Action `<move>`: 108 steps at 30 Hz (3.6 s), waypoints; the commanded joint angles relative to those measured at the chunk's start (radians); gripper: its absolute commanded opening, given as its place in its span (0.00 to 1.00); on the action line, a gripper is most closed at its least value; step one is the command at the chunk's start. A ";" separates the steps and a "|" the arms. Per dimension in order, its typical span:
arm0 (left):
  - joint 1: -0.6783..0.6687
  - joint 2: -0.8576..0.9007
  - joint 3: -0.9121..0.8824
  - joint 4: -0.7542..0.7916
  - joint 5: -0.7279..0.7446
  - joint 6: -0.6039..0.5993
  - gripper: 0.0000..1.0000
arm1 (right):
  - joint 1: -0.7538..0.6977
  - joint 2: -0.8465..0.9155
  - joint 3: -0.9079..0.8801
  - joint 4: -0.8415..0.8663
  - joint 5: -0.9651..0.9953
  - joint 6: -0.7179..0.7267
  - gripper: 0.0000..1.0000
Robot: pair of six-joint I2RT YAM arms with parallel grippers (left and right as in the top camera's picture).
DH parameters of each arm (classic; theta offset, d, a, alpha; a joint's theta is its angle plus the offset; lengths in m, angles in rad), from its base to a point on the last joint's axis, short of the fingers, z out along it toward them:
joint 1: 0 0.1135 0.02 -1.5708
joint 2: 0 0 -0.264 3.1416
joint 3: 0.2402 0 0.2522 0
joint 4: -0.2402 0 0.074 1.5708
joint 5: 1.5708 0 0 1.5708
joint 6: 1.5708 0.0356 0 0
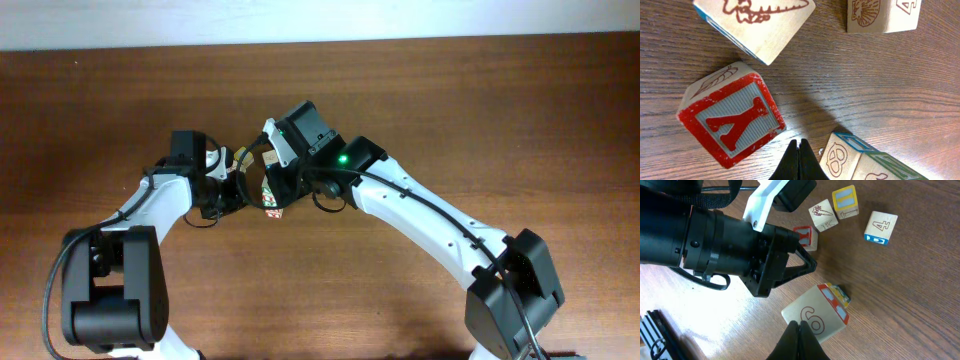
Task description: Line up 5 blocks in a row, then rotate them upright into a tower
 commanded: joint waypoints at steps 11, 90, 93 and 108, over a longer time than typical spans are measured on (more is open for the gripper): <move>0.006 0.005 0.018 0.003 -0.002 0.020 0.00 | -0.006 0.042 0.020 -0.047 0.035 -0.003 0.04; 0.171 -0.719 0.127 -0.281 -0.439 0.236 0.99 | -0.598 -0.901 0.202 -0.745 0.225 -0.179 0.99; 0.171 -0.719 0.127 -0.280 -0.439 0.236 0.99 | -0.598 -0.900 0.202 -0.744 0.226 -0.180 0.99; 0.171 -0.719 0.127 -0.280 -0.439 0.236 0.99 | -0.697 -1.173 -0.319 -0.179 0.194 -0.430 0.99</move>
